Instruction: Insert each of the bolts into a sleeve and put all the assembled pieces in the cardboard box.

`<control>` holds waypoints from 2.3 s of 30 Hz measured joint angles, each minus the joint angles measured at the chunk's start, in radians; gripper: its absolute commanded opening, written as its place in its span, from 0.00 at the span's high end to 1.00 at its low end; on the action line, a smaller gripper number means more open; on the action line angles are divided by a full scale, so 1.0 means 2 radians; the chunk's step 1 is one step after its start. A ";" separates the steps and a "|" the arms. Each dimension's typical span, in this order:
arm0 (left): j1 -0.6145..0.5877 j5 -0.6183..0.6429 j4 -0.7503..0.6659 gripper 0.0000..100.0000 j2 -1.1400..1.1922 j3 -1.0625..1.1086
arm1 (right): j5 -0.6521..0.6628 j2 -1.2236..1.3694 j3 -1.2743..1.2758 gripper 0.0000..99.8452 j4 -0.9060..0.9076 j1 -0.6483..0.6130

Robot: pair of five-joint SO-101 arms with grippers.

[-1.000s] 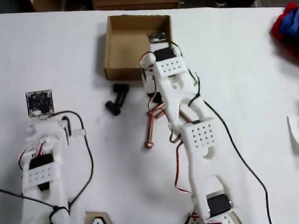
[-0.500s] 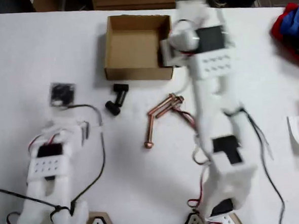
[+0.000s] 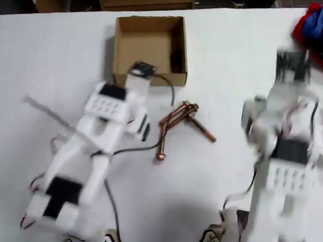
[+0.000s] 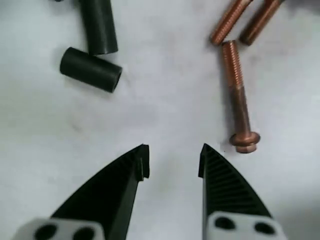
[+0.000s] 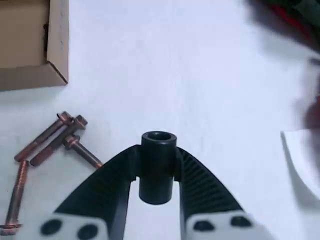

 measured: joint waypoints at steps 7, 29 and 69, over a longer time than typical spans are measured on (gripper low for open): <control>0.064 0.097 0.109 0.82 0.164 -0.188 | 0.000 -0.061 0.189 0.98 -0.119 -0.002; 0.064 -0.205 0.205 0.97 0.404 -0.428 | -0.025 0.005 0.217 0.98 -0.177 -0.002; -0.071 -0.503 0.202 0.69 0.134 -0.119 | -0.026 0.007 0.217 0.98 -0.179 -0.039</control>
